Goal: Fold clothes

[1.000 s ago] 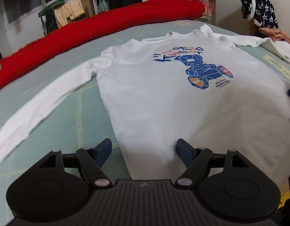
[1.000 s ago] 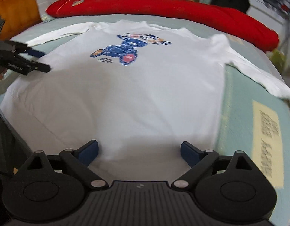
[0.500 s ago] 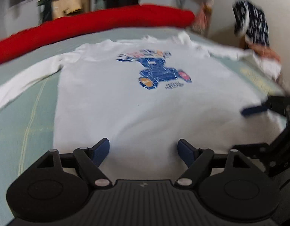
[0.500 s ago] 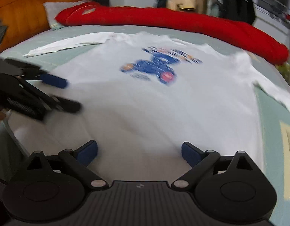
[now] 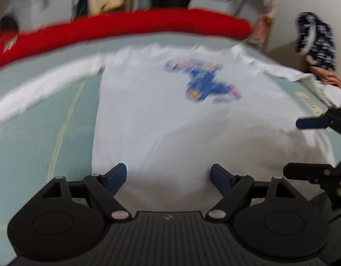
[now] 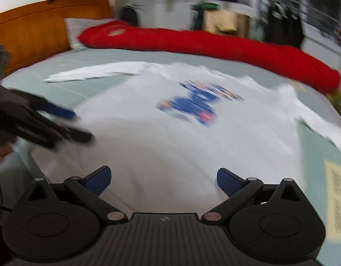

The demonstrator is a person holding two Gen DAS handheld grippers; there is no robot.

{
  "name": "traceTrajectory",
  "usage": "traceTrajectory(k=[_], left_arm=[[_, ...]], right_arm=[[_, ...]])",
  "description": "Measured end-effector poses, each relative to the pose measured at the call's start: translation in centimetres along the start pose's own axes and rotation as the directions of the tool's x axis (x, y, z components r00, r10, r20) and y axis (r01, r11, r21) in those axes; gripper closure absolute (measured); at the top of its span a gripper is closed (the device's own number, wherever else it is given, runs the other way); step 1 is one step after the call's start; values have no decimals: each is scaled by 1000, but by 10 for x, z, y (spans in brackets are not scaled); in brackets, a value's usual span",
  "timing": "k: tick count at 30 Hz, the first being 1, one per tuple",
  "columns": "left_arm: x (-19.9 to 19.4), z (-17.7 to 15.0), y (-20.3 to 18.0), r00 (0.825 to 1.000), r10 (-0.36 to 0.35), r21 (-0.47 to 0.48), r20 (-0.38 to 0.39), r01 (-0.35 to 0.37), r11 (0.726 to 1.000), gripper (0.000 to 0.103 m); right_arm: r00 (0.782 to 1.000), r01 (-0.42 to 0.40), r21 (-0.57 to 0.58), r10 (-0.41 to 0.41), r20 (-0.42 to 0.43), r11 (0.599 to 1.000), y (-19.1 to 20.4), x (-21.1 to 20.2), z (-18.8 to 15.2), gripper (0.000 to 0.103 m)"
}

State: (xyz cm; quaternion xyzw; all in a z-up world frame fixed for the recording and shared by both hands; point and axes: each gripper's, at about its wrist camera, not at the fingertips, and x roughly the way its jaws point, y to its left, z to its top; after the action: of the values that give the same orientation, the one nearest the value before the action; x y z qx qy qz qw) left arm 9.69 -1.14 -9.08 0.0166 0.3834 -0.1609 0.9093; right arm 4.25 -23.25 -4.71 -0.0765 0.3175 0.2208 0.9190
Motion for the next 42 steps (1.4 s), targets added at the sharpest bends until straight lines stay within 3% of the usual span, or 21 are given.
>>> traceTrajectory(k=[5, 9, 13, 17, 22, 25, 27, 30, 36, 40, 42], left_arm=[[-7, -11, 5, 1000, -18, -4, 20, 18, 1000, 20], [-12, -11, 1, 999, -18, 16, 32, 18, 1000, 19], [-21, -4, 0, 998, 3, 7, 61, -4, 1000, 19], [-40, 4, 11, 991, 91, -20, 95, -89, 996, 19], [-65, 1, 31, 969, 212, -39, 126, -209, 977, 16], [-73, -2, 41, 963, 236, -64, 132, -229, 971, 16], [-74, -4, 44, 963, 233, -72, 133, -225, 972, 16], [-69, -6, 46, 967, 220, -79, 126, -211, 974, 16], [-55, -2, 33, 979, 162, -45, 126, -158, 986, 16], [-58, -3, 22, 982, 131, -20, 133, -129, 991, 16], [-61, -5, 20, 982, 130, -21, 135, -128, 992, 16]], right_arm=[[996, -10, -15, 8, -86, 1000, 8, 28, -5, 0], [995, -16, 70, 23, -93, 997, -13, 7, -36, 0], [996, 22, 72, -16, -88, 997, -18, -17, -47, 0], [1000, 13, 69, -11, -28, 998, -14, -14, -16, 0], [997, -73, -60, 75, 30, 996, 14, 26, 37, 0], [992, -125, -56, 125, -14, 991, 24, 58, 48, 0], [988, -149, -41, 146, -59, 988, 29, 78, 51, 0], [988, -120, -36, 116, -98, 992, 33, 71, 26, 0], [991, -88, 43, 92, -97, 995, 21, 24, -5, 0], [999, -37, 64, 38, -25, 997, 11, 9, 5, 0], [999, -18, 85, 20, -30, 996, 5, 14, 6, 0]])
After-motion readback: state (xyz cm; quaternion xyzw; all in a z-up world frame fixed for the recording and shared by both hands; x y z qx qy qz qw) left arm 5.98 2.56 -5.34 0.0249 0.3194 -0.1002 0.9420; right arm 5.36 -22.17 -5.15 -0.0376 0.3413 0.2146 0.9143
